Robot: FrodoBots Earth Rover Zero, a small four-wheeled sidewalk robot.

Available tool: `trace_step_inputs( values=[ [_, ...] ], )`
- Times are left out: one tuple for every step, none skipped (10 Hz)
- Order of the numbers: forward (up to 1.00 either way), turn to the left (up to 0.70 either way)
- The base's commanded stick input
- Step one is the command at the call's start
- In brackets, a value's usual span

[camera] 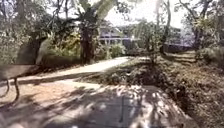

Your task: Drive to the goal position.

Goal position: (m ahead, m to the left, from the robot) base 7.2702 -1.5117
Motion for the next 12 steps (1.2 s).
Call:
trace_step_inputs(
  values=[
    [0.50,0.50],
    [0.50,0.50],
    [0.50,0.50],
    [0.50,0.35],
    [0.50,0.00],
    [0.50,0.00],
    [0.50,0.00],
    [0.50,0.00],
    [0.50,0.00],
    [0.50,0.00],
    [0.50,0.06],
    [0.50,0.33]
  ],
)
